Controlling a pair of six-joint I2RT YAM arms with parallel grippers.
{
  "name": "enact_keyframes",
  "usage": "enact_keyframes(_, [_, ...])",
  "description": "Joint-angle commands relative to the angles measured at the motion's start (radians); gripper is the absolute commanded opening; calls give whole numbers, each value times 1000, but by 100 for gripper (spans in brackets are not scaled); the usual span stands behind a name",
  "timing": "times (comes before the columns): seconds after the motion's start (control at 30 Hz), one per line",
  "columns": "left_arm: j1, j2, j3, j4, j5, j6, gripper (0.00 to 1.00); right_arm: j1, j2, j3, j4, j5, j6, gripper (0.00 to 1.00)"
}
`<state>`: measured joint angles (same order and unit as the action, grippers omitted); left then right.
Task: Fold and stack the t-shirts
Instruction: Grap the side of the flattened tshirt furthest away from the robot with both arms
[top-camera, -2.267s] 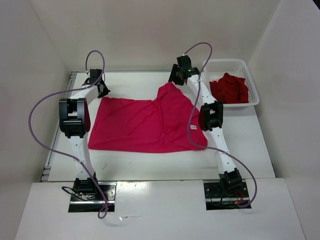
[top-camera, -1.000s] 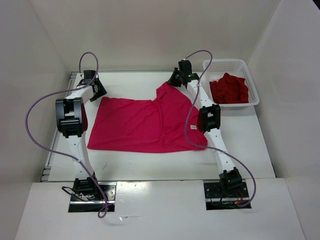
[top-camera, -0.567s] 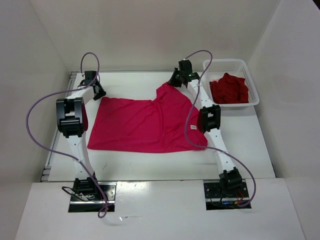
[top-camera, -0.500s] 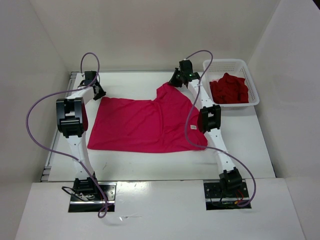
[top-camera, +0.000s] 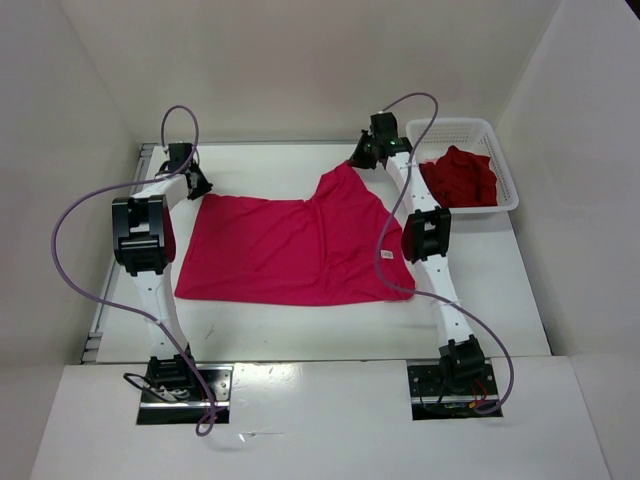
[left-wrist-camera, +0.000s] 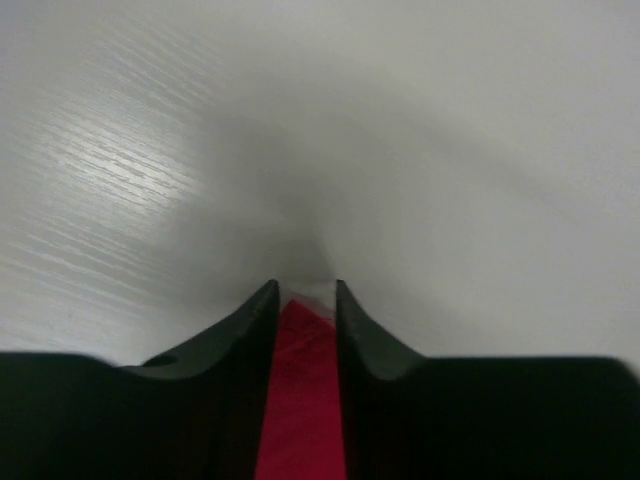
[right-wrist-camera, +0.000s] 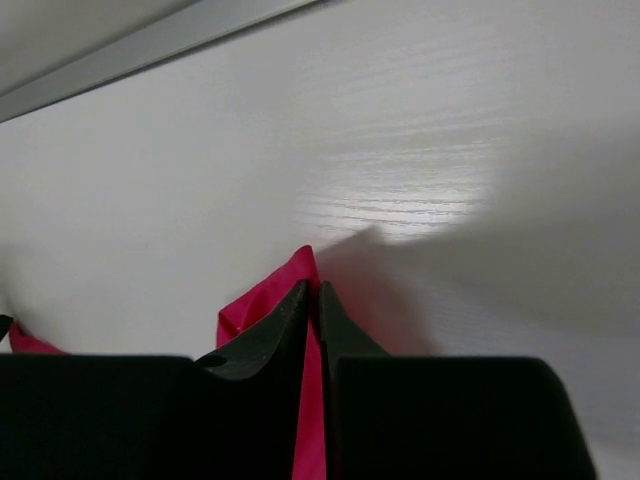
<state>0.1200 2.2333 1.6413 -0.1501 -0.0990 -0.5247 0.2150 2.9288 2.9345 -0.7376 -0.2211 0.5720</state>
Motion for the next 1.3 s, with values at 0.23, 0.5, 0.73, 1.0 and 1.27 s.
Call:
enact_keyframes(0.23, [-13,-20,-9,-65,-13,15,42,-11,-154,23,-20,6,-58,13])
enact_keyframes(0.5, [-23,-29,-9,-83,-42,15,21,-31,-163,14,-29,-3,-58,13])
enact_keyframes(0.73, [-23,-58,-9,-83,-51,15,4,-31,-132,-40,4,-3,-89,36])
enact_keyframes(1.0, [-23,-90,-9,-72,-33,-3,0,-11,-57,-49,70,-12,-89,48])
enact_keyframes(1.27, [-23,-130,-40,-72,-24,-3,0,-11,1,-49,121,-32,-47,53])
